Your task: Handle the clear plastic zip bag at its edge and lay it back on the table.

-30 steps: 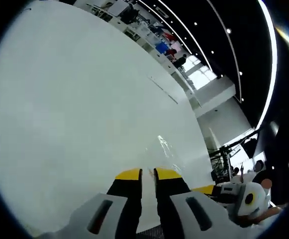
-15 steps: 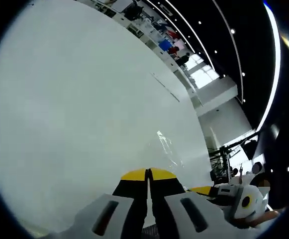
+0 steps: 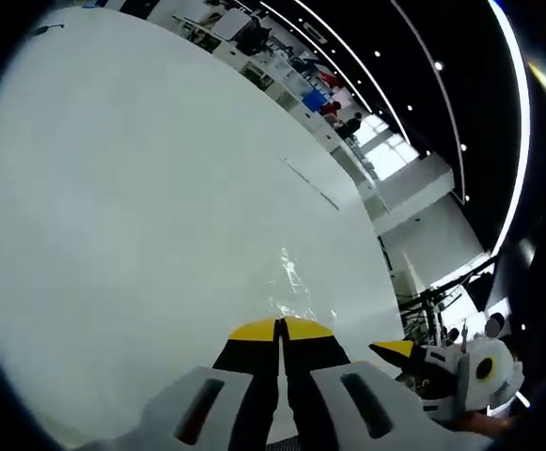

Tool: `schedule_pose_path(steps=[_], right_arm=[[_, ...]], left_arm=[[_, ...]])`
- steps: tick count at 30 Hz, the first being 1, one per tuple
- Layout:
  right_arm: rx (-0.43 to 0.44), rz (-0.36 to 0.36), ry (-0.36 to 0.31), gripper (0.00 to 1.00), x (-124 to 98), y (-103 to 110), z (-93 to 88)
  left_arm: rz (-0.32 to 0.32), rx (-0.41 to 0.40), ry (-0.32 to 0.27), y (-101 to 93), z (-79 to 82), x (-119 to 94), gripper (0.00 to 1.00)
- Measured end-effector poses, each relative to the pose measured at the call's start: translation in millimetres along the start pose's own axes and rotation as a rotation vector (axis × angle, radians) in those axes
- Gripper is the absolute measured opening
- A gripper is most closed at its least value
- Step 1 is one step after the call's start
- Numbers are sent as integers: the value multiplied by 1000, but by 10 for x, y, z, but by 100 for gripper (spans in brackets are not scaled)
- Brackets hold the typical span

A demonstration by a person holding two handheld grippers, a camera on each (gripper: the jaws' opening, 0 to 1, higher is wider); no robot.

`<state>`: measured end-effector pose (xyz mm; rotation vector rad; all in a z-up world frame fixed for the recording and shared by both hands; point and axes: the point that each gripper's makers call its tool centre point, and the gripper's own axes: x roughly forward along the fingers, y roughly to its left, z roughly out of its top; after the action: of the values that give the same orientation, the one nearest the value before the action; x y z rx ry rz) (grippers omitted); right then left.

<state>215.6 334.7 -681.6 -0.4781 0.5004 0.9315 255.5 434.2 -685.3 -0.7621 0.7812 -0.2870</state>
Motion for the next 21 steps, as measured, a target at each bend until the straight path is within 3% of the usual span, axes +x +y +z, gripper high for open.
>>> schedule_pose_path(steps=[6,12,16,21], right_arm=[[31,39,-32,33,162,122,240],[72,59,18,32,421,239,215],[73,48,60,28,472,222,149],[75,26,65,3,417,163,158]], left_arm=[[-22,-18,-19,-188,24,87,0],[-39,-25,-29,-338,22,84,0],[-54,-31,-40,-402,32,37,0],[-49,-27,-46,-344,32,-16,0]])
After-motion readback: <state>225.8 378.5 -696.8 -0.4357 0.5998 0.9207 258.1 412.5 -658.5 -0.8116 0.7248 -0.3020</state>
